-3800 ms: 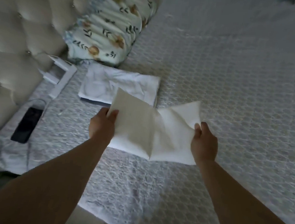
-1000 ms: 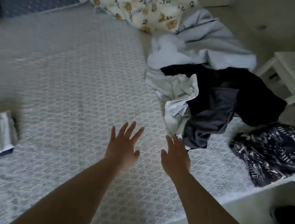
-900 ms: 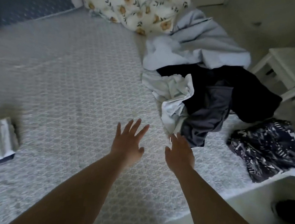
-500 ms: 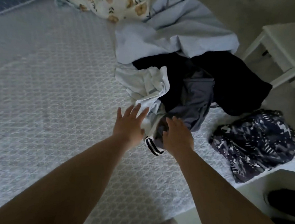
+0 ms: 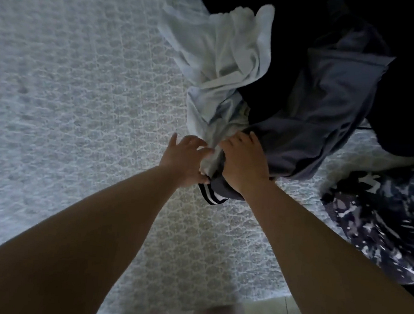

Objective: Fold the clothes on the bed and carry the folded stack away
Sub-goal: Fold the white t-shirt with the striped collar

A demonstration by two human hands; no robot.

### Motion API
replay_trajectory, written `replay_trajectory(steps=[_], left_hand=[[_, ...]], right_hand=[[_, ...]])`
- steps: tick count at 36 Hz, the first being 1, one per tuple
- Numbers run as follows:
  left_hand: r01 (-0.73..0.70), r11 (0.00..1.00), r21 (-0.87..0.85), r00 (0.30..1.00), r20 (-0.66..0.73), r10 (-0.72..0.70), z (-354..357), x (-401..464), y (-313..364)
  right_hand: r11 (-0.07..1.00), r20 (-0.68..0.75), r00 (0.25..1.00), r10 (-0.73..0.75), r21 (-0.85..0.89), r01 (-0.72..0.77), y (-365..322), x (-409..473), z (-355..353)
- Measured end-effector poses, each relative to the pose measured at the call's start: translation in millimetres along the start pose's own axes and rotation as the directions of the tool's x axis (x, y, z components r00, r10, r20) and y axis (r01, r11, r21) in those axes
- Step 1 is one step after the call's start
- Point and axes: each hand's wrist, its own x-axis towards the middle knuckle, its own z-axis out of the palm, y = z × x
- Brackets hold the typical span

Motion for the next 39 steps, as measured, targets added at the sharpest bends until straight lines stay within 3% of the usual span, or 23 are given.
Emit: replay_trajectory(steps=[2,6,10,15,19,21,23,25,26,27,29,31,34,39], left_hand=[[0.024,0.999,-0.044,0.999,0.022,-0.023,12,7,7],[0.078,0.981,-0.178,0.993,-0.072,-0.092,26,15,11],[0.062,0.955,-0.29,0.998,0.049,-0.05,25,17,3],[0.164,0.787,-0.594,0.986,0.116,-0.117,9,14,10],[0.14,0.72,-0.68,0.989,0.054,-0.141,-6,11,24],[0.164,0.677,-0.718,0.98,0.038,-0.197,-18,7,27],[0.238,0.542,-0.806,0.96,0.112,-0.255,-31,6,28],[0.219,0.411,-0.885,0.957,0.113,-0.266,-45,-2,26],[0.134,0.434,-0.891,0.977,0.045,-0.21,-50,-7,21],[0.025,0.39,-0.92,0.988,-0.037,-0.15,-54,-14,16],[0.042,0.161,-0.986,0.986,0.015,-0.166,-69,-28,11],[0.041,0.139,-0.99,0.975,0.009,-0.221,-75,-44,0],[0.037,0.203,-0.978,0.993,0.013,-0.119,-85,-71,-28],[0.012,0.206,-0.978,1.0,0.007,-0.024,-119,-128,-89]], right_hand=[[1.0,0.022,1.0,-0.019,-0.019,0.019,5,5,12],[0.998,0.042,0.999,-0.033,-0.042,0.035,16,5,29],[1.0,0.101,0.995,-0.024,-0.002,0.024,27,-1,37],[1.0,0.163,0.986,0.029,0.001,-0.03,35,-7,32],[0.966,0.207,0.971,0.118,0.202,-0.16,28,-8,20],[0.93,0.152,0.976,0.156,0.311,-0.197,20,-8,11],[0.929,0.052,0.987,0.154,0.333,-0.163,10,-8,0],[0.898,-0.013,0.982,0.188,0.408,-0.166,0,-7,-12],[0.846,-0.018,0.972,0.236,0.496,-0.196,-6,-6,-20],[0.772,-0.004,0.956,0.292,0.591,-0.233,-12,-4,-28],[0.626,0.041,0.935,0.353,0.732,-0.268,-23,0,-44],[0.595,0.069,0.938,0.341,0.756,-0.272,-35,1,-59],[0.645,0.051,0.955,0.293,0.726,-0.237,-57,1,-87],[0.74,-0.056,0.976,0.212,0.662,-0.123,-113,-1,-149]])
